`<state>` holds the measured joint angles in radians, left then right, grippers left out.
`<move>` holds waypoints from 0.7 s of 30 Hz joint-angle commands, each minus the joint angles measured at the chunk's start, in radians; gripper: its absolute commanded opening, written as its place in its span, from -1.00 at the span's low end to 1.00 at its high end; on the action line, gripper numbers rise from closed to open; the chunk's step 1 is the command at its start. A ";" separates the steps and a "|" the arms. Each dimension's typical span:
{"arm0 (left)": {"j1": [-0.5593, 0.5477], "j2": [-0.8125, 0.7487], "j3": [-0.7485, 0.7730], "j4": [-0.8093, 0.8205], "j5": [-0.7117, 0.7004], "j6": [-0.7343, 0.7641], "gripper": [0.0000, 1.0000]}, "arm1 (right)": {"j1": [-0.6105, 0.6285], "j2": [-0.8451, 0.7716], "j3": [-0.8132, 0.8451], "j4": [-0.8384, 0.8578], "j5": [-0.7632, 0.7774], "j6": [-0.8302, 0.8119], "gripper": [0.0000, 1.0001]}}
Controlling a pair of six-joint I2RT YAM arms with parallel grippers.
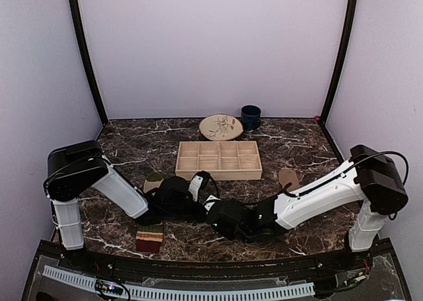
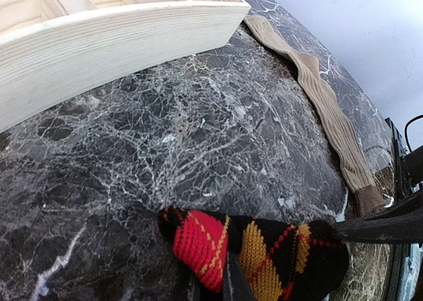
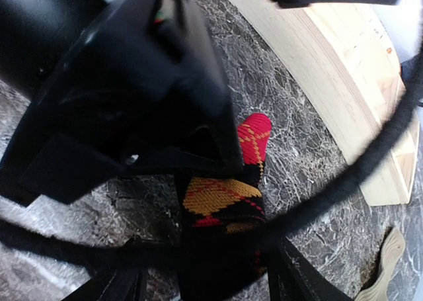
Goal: Roll the socks
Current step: Pass from the right arm to the left, then pass from the left arm to the right
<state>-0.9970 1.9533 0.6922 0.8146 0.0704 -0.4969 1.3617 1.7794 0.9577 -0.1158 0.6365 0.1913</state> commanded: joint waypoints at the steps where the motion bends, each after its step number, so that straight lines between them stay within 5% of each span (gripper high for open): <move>1: 0.003 0.078 -0.069 -0.379 0.028 0.041 -1.00 | 0.013 0.075 0.060 -0.041 0.125 -0.045 0.23; 12: 0.005 0.057 -0.097 -0.337 0.073 0.050 -1.00 | -0.024 0.212 0.125 -0.095 0.179 -0.084 0.24; 21: 0.005 0.041 -0.115 -0.321 0.075 0.048 -1.00 | -0.066 0.232 0.110 -0.130 0.118 -0.064 -0.16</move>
<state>-0.9798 1.9446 0.6670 0.8284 0.1238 -0.4828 1.3499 1.9602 1.0859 -0.1535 0.7792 0.1089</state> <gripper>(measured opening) 0.097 0.459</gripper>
